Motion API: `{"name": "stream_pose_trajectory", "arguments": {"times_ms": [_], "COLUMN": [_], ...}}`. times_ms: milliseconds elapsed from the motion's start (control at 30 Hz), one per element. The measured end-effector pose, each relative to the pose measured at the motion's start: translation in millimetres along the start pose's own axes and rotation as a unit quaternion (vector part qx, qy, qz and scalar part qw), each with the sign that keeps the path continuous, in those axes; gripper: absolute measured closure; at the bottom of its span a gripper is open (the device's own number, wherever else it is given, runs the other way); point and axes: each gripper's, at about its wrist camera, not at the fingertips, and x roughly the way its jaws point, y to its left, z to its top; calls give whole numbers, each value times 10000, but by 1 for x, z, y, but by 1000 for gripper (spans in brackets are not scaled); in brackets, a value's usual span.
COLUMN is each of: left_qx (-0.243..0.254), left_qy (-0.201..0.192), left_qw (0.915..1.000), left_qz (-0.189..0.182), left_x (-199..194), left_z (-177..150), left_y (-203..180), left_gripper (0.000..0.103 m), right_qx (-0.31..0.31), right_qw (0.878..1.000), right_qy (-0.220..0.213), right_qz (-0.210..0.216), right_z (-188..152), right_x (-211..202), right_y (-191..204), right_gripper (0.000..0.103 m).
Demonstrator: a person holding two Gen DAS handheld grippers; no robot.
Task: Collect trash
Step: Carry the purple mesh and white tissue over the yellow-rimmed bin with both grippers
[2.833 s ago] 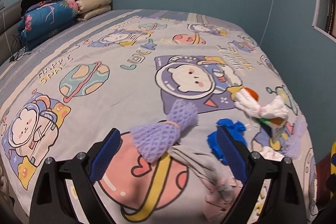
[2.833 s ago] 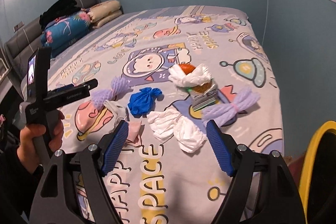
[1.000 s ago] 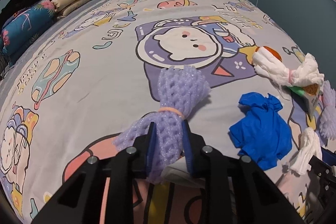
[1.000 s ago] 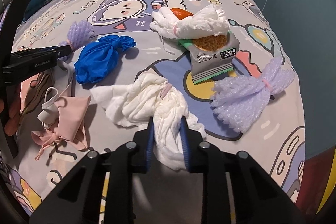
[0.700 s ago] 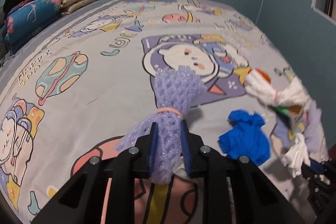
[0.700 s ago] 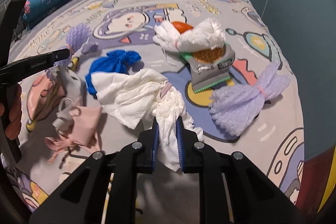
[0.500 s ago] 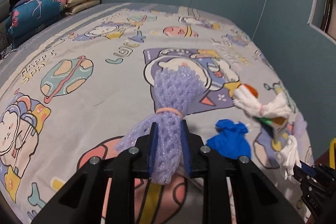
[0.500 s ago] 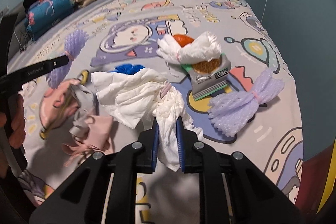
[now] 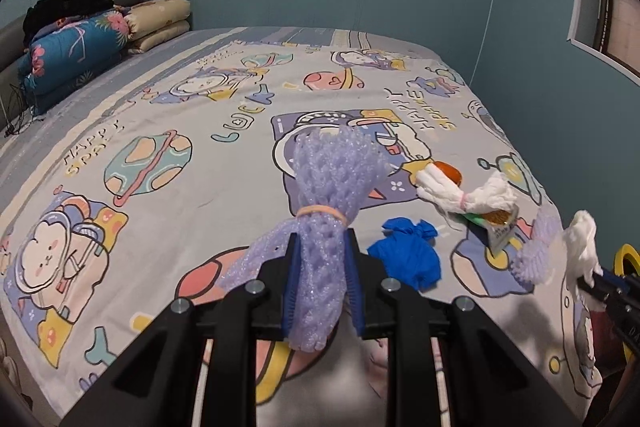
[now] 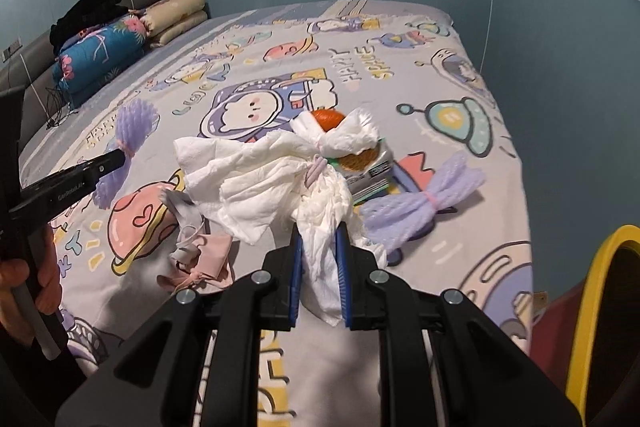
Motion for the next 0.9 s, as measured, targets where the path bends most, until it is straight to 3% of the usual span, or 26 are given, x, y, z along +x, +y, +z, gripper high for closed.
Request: {"name": "stream_pose_trajectory", "arguments": {"times_ms": [467,900], "left_qx": [241,554], "left_qy": [-363,-421], "left_qw": [9986,9955], "left_qz": [-314,-649], "left_x": [-67,-91], "left_z": [-1,-4], "left_y": [-45,-96], "left_gripper": [83,83], "right_qx": [-17,256], "right_qw": [9992,9979], "right_qy": [-384,-491], "right_qz": [-133,-346], "right_z": [-9,-16], "right_x": [-72,-101], "right_y": [-25,-65], "right_gripper": [88,88]}}
